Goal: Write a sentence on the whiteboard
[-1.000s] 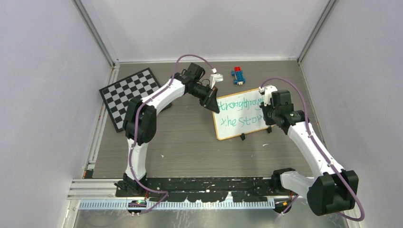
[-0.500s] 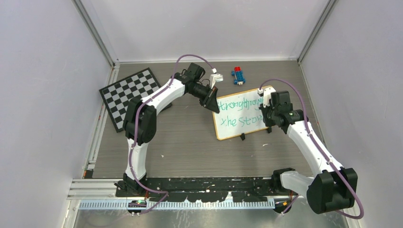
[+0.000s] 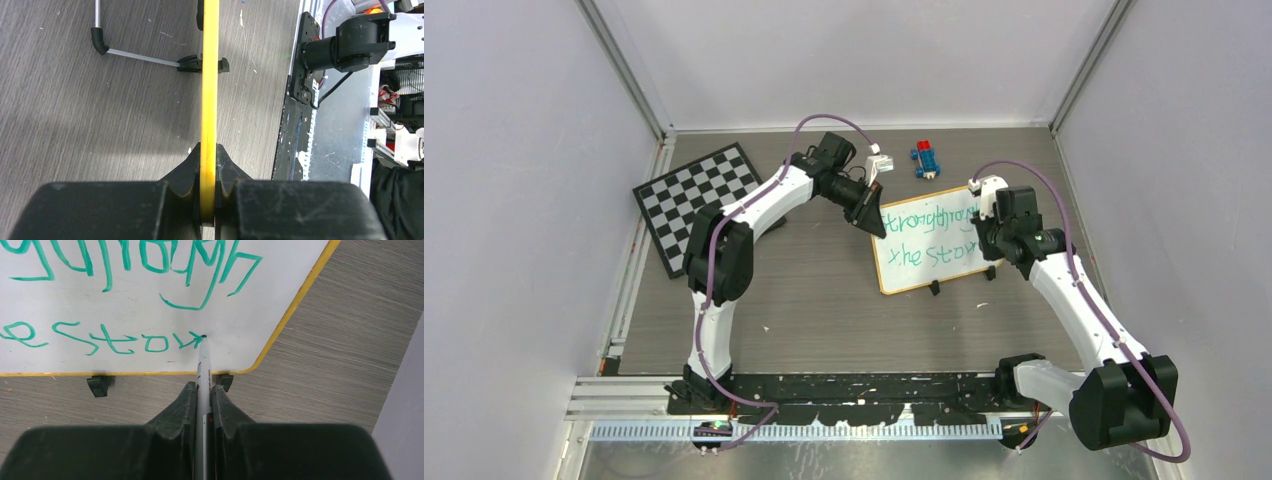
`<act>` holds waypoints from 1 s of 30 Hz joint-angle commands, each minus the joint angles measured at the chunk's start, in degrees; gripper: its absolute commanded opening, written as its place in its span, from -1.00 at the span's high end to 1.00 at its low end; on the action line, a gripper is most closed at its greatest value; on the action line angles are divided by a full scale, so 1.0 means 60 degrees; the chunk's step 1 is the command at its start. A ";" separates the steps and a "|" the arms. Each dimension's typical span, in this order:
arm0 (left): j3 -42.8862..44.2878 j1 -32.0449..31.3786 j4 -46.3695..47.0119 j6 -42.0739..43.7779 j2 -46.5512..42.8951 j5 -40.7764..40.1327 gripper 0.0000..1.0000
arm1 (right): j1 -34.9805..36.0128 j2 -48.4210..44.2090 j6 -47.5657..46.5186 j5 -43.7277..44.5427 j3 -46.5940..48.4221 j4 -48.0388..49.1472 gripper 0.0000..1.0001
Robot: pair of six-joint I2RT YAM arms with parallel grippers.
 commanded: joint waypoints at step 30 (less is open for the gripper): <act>0.0303 -0.0004 0.0166 0.0051 -0.0028 -0.0070 1.00 | -0.0112 -0.0097 -0.0200 0.0046 0.0394 0.0229 0.99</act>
